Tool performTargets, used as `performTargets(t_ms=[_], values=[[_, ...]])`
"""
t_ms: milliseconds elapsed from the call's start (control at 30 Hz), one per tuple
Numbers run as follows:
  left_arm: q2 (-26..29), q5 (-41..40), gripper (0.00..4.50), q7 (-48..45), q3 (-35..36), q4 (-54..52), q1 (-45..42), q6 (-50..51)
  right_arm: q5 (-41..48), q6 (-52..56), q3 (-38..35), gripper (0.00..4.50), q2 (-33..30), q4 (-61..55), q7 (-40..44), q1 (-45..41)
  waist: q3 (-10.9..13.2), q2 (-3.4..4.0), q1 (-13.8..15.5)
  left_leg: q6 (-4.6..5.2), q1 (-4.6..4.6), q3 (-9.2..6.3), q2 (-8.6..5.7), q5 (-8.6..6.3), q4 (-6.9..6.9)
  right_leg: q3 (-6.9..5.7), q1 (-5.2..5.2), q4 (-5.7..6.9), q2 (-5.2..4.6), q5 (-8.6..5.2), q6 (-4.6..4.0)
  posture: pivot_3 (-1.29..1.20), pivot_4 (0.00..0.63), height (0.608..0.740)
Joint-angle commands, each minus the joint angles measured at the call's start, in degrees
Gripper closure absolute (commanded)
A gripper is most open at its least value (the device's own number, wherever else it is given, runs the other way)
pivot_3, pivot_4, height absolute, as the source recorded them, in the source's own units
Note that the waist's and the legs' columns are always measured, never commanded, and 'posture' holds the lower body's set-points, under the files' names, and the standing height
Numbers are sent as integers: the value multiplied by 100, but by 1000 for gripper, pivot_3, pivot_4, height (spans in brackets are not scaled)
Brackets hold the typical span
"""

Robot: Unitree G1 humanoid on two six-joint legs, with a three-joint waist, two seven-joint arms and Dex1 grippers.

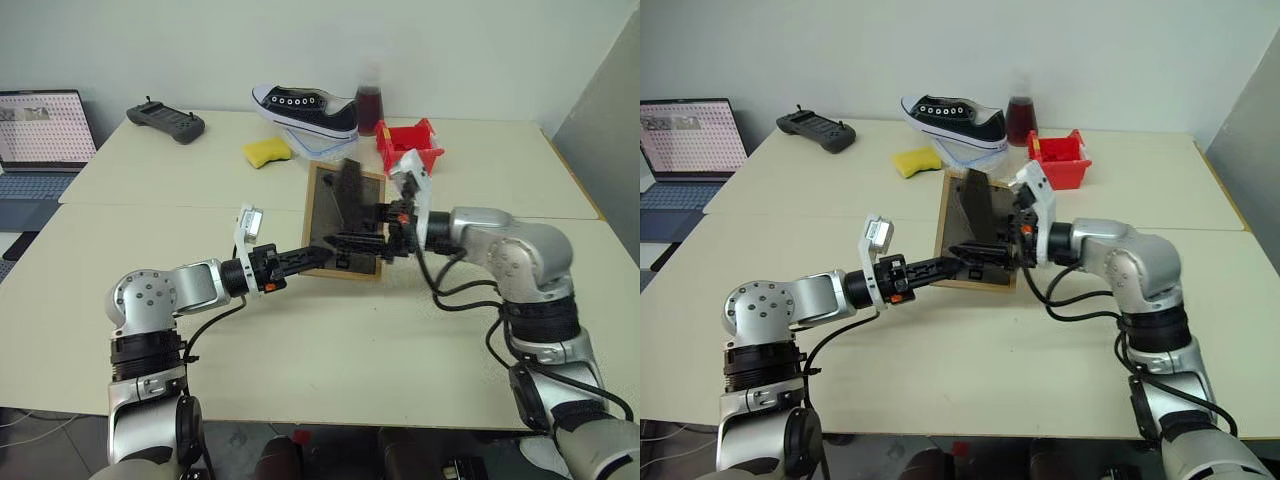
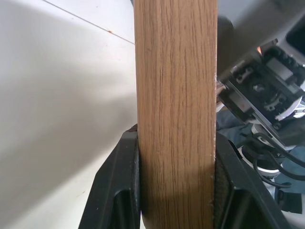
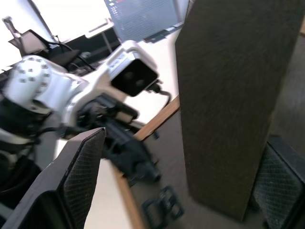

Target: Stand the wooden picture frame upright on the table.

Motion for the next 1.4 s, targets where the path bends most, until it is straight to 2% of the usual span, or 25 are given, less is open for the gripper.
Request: performTargets(t_ms=[33,100,200,300,367,467,500,567,633,700,800,900,1000,1300,1400], values=[[64,-268,3205,-101,100,-268,-68,-28,602,293,-190,72,-268,-587,303,174,0,0,-1,3,0,0,0,-2,0,0,0,-1,0,0,0,0,150,740],[108,-348,3205,-66,99,-245,-69,150,217,-133,-129,72,-561,-577,237,326,0,0,-2,5,1,0,0,-3,0,0,1,-1,1,0,0,0,150,740],[217,-584,3205,78,234,-85,-154,754,-636,-1511,-65,72,-1185,-535,373,692,1,-1,-8,7,1,0,-1,-4,1,1,1,-3,2,0,1,0,150,740],[568,-1135,3205,326,110,367,-202,1034,-1560,-3569,-4,72,-1703,-447,742,1225,2,-4,0,8,-2,1,-3,-5,-1,1,2,-13,2,-1,3,0,150,740],[791,-1610,3205,519,-16,700,-243,1034,-2373,-5358,104,72,-1919,-86,684,1589,3,-5,-4,8,-3,2,-3,-5,-4,1,2,-20,2,-1,4,0,150,740],[1102,-2679,3205,991,-239,1411,-422,1034,-4504,-9499,345,72,-2343,1218,-560,1935,5,-9,-8,7,-1,3,-2,-4,-3,2,3,-21,1,0,6,0,150,740],[1148,-3034,3205,1176,-305,1583,-468,1034,-5014,-10328,394,72,-2381,1560,-991,1885,5,-9,-10,7,-1,4,-3,-4,-1,3,3,-21,0,1,8,0,150,740],[1253,-3652,3205,1503,-483,1663,-453,1018,-5440,-11180,423,72,-2277,2042,-1495,1708,6,-9,-26,6,4,13,-4,-4,0,15,3,-18,-1,3,10,0,150,740],[1429,-4533,3205,1925,-915,1413,-207,720,-6101,-11671,461,72,-2084,2355,-2148,1479,6,-9,-51,-11,8,13,-4,6,0,19,3,-12,0,3,9,0,150,740],[1542,-5032,3205,2164,-1214,1127,27,459,-6733,-11968,514,72,-1873,2499,-2728,1247,6,-9,-70,-18,13,12,1,10,-1,22,3,-6,-1,3,8,0,150,740],[1626,-5097,3205,2140,-1373,869,203,307,-7311,-12043,561,72,-1629,2619,-3349,980,6,-9,-47,-23,17,7,1,13,0,19,2,7,-1,2,6,0,150,740],[1634,-5097,3205,2107,-1437,763,274,159,-7504,-12185,713,72,-1475,2777,-3684,791,6,-9,-13,-31,18,5,-3,17,6,16,1,19,0,2,5,0,150,740],[1651,-5097,3205,2083,-1469,696,293,67,-7466,-12355,841,568,-1465,2838,-3810,736,6,-9,36,-31,17,6,-8,18,11,17,3,18,-4,2,5,0,150,740],[1661,-5097,3205,2103,-1583,433,486,-110,-7400,-12457,854,2830,-1562,2774,-4018,769,6,-9,24,-30,16,7,-9,17,11,18,4,18,-5,2,5,0,150,740],[1680,-5097,3205,2104,-1622,295,528,-179,-7438,-12454,856,2926,-1597,2747,-4038,760,6,-9,18,-30,17,5,-8,17,10,17,4,19,-5,2,5,0,150,740]])
